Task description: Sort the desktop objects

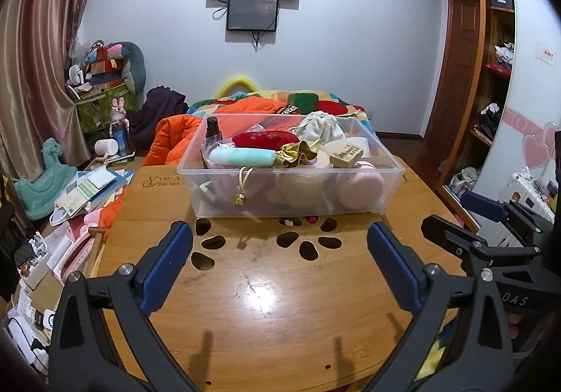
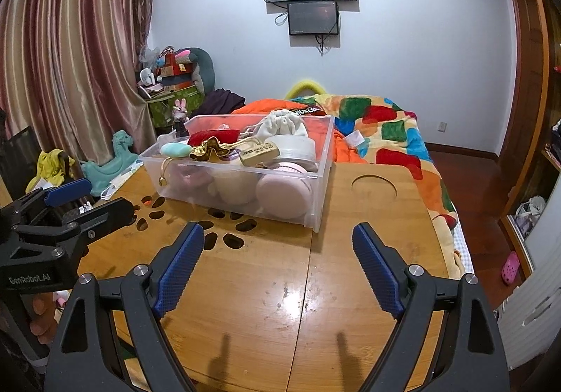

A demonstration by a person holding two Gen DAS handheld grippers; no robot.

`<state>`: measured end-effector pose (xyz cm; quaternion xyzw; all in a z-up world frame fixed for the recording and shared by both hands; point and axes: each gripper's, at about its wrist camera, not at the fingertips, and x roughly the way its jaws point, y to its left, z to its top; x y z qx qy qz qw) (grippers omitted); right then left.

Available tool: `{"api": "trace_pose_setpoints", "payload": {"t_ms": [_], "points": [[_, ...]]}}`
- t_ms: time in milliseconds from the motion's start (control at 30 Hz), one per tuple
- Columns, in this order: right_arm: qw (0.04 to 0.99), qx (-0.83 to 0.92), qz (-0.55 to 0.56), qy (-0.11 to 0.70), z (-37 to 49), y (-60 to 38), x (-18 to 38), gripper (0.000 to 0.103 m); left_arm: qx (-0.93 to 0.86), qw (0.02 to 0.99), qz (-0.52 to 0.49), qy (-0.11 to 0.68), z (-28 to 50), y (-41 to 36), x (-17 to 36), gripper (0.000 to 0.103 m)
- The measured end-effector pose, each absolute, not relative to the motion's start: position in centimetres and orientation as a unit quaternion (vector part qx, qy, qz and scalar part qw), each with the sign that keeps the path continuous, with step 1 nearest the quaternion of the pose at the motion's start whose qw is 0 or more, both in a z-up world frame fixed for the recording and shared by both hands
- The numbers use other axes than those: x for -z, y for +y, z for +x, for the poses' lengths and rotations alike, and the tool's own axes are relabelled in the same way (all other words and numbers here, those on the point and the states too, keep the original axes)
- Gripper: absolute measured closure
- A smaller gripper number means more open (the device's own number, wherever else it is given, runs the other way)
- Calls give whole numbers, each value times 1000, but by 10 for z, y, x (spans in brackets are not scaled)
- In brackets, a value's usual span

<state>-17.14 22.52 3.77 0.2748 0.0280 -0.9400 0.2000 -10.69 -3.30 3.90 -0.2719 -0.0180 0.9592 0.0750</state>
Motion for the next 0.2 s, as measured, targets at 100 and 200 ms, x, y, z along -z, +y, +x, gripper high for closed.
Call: {"api": "trace_pose_setpoints", "payload": {"t_ms": [100,200], "points": [[200,939,278,24,-172,226,-36,18,-961,72,-266,-19,-107,-33,-38,2],[202,938,281,22,-173,226,-35,18,-962,72,-263,-14,-107,-32,-39,2]]}}
